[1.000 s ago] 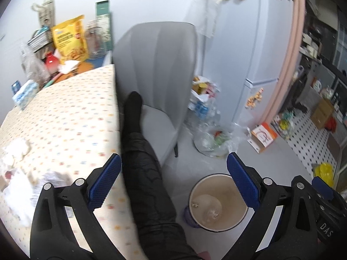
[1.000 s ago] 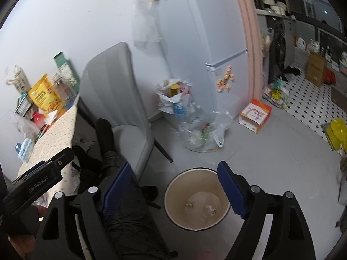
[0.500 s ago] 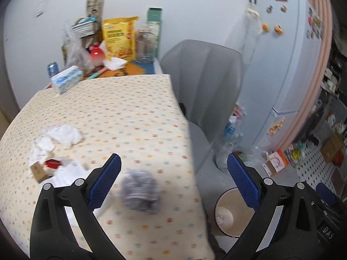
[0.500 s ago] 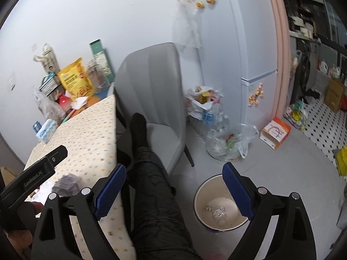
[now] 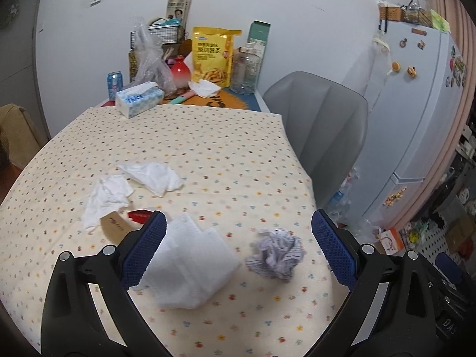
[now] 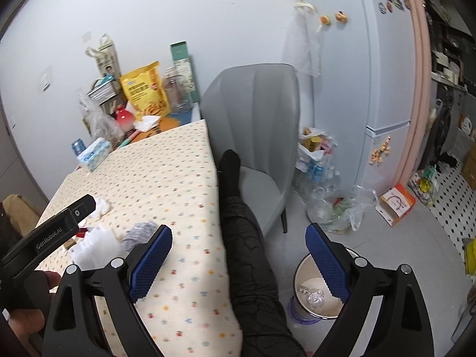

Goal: Collect trash
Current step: 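Move both tools back over the table toward the remaining trash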

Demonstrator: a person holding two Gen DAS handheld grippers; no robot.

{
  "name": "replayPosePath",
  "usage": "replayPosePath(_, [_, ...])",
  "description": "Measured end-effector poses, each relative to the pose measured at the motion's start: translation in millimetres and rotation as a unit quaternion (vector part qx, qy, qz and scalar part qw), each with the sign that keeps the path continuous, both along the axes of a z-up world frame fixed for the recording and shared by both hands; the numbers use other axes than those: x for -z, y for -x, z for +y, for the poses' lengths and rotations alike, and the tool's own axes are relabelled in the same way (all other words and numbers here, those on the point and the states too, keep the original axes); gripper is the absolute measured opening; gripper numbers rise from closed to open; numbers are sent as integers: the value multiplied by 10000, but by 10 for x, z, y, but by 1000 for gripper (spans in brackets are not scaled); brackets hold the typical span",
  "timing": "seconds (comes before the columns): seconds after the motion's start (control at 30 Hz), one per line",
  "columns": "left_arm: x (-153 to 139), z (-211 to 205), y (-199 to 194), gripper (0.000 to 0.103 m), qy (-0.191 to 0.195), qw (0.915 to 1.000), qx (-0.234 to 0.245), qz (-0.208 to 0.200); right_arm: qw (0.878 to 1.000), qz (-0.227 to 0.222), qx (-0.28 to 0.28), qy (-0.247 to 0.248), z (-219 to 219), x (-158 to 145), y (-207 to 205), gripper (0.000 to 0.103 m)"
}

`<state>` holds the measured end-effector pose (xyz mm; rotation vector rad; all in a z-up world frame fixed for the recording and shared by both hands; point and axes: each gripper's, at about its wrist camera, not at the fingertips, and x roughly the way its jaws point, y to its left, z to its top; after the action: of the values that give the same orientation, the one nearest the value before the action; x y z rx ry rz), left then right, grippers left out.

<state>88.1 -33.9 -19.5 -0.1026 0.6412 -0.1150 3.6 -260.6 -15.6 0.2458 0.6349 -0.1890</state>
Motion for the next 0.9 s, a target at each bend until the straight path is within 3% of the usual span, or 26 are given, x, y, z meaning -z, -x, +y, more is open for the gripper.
replayPosePath(0.37, [-11,624,34,97,147,9986,-501,-35,9990,10,-404,170,438,-87,-147,89])
replayPosePath(0.63, [119,1139,-55,97,304,9949,-961,103,9964,227,-762,309,777,31,-285,83])
replayPosePath(0.9, [195,1542,-187,97,401,9889,-1421,141,9954,405,-837,252,835,182,-468,78])
